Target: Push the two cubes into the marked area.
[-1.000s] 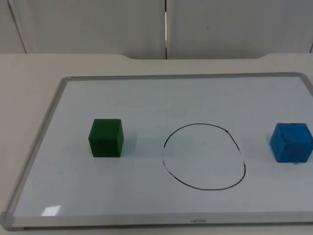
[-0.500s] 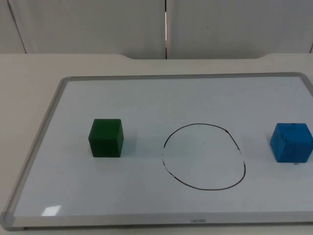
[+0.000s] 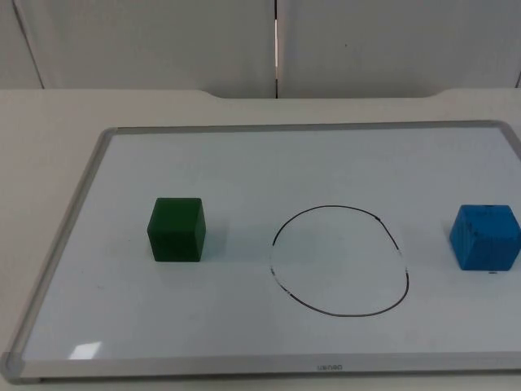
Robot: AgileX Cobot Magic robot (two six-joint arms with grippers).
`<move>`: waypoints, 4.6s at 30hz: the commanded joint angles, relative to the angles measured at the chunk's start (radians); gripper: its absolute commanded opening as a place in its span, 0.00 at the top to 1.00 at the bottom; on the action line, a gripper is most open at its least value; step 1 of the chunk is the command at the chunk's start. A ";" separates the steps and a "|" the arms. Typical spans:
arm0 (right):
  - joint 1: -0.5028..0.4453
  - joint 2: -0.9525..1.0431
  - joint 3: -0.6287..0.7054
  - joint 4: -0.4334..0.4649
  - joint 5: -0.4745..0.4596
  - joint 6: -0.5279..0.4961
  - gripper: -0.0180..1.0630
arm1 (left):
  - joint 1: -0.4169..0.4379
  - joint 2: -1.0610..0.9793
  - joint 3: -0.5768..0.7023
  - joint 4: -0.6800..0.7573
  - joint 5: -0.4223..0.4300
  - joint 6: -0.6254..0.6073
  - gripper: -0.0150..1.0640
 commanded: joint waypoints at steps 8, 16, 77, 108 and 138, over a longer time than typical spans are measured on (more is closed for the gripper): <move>-0.005 -0.004 0.002 0.004 -0.004 0.010 0.01 | 0.005 0.194 -0.008 -0.249 -0.023 0.195 0.89; -0.005 -0.004 0.002 0.019 -0.004 0.010 0.01 | 0.005 0.352 -0.008 -0.481 -0.023 0.418 0.89; -0.074 -0.004 0.002 0.020 -0.005 0.006 0.01 | -0.246 1.025 -0.149 -0.705 -0.415 0.666 0.95; -0.074 -0.004 0.002 0.020 -0.005 0.004 0.01 | -0.243 1.347 -0.306 -0.694 -0.498 0.692 0.95; -0.074 -0.004 0.000 0.014 -0.007 0.004 0.01 | -0.245 1.353 -0.331 -0.735 -0.441 0.692 0.95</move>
